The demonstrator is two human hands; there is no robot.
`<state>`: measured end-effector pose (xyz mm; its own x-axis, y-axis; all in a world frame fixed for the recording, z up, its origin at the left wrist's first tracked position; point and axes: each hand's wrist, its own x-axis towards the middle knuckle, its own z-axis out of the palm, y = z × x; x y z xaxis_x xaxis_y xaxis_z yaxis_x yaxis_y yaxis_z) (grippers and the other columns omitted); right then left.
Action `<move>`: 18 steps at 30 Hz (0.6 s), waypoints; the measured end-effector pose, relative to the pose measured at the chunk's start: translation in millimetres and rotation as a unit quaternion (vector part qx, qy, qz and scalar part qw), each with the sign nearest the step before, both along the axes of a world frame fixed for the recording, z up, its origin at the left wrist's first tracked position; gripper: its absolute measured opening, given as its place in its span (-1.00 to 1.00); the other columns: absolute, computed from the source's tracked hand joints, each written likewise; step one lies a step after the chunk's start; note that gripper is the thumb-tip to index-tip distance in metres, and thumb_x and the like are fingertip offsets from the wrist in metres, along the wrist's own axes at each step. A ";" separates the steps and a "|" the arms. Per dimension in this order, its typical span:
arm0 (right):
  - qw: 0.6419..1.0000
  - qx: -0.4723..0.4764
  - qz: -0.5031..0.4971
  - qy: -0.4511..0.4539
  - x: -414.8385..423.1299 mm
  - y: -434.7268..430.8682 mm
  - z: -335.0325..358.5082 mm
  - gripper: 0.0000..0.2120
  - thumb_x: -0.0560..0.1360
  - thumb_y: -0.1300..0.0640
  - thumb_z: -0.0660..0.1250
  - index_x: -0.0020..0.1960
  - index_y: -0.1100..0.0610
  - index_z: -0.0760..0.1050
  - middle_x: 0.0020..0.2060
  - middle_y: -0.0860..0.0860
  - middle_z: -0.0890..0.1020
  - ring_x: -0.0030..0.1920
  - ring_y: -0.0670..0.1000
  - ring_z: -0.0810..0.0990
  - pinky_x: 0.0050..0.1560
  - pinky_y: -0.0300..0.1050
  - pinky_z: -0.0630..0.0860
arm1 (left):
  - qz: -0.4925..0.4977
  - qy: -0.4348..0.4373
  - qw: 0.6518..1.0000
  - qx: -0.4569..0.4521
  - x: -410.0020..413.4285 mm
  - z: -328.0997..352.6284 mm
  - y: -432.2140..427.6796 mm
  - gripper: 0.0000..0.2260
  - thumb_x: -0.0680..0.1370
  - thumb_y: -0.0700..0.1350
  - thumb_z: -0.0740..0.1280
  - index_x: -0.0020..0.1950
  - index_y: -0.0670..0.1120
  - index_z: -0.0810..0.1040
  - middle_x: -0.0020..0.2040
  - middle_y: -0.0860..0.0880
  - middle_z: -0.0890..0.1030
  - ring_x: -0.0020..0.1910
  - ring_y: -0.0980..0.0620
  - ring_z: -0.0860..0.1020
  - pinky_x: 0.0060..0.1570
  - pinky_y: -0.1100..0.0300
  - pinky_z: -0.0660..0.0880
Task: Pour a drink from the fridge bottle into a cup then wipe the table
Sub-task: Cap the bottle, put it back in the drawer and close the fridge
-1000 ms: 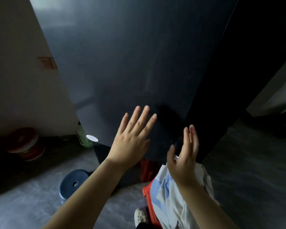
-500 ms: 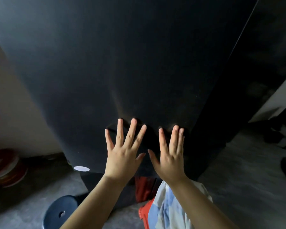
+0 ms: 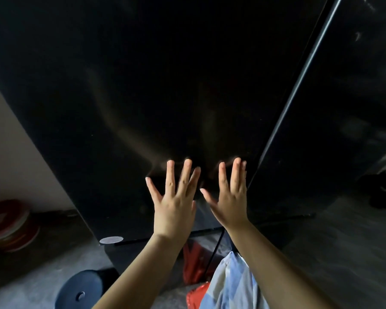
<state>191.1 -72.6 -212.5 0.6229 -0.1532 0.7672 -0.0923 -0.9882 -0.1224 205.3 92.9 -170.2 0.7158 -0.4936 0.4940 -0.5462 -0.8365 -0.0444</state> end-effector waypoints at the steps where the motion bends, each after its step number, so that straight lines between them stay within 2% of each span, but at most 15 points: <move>1: 1.000 0.002 0.004 0.001 -0.8 0.7 0.7 -0.18 0.49 -0.25 0.21 0.55 0.05 -0.11 0.53 0.12 -0.21 0.53 0.21 -0.12 0.48 0.15 0.08 | -0.001 -0.005 1.000 -0.001 0.0 0.6 1.6 -0.16 0.41 0.02 0.46 0.55 0.00 0.03 0.57 -0.05 -0.02 0.53 -0.19 -0.11 0.30 -0.46 0.01; 4: 1.000 0.022 0.022 0.004 -3.9 5.7 6.0 -0.20 0.49 -0.22 0.22 0.55 0.06 -0.08 0.53 0.12 -0.19 0.53 0.22 -0.11 0.46 0.20 0.11 | -0.014 -0.009 1.000 -0.006 -5.3 8.1 8.2 -0.20 0.37 -0.03 0.46 0.54 -0.01 0.16 0.57 -0.05 0.05 0.53 -0.18 0.00 0.31 -0.40 0.13; 7: 0.995 0.088 0.039 -0.013 -10.9 19.3 14.5 -0.25 0.48 -0.17 0.24 0.51 0.17 0.09 0.52 0.21 -0.05 0.52 0.22 -0.06 0.44 0.24 0.16 | -0.034 0.010 0.999 -0.018 -15.9 16.7 23.2 -0.23 0.37 0.01 0.45 0.52 -0.03 0.23 0.56 -0.07 0.13 0.52 -0.14 0.09 0.31 -0.29 0.25; 10: 0.987 0.139 0.075 -0.033 -20.3 46.2 29.7 -0.33 0.48 -0.14 0.24 0.43 0.26 0.24 0.48 0.22 0.08 0.51 0.18 0.06 0.46 0.12 0.17 | -0.023 0.031 0.997 -0.061 -24.6 25.4 55.9 -0.31 0.43 0.05 0.40 0.52 -0.01 0.23 0.54 -0.08 0.17 0.51 -0.13 0.15 0.32 -0.17 0.31; 14: 0.971 0.150 0.189 0.009 -31.4 114.6 54.9 -0.42 0.53 -0.09 0.19 0.43 0.22 0.24 0.42 0.16 0.31 0.43 0.07 0.27 0.43 -0.20 0.18 | 0.050 0.037 0.992 -0.111 -45.4 34.5 124.2 -0.44 0.52 0.11 0.20 0.50 -0.02 0.27 0.49 -0.09 0.29 0.48 -0.13 0.23 0.29 -0.07 0.35; 18: 0.945 0.119 0.295 0.071 -40.5 203.3 73.1 -0.48 0.57 -0.08 0.16 0.43 0.17 0.26 0.38 0.09 0.39 0.39 0.02 0.34 0.35 -0.06 0.35 | 0.158 0.014 0.979 -0.131 -80.6 42.5 210.7 -0.49 0.54 0.12 0.10 0.43 -0.07 0.38 0.43 -0.13 0.38 0.43 -0.15 0.32 0.23 -0.09 0.43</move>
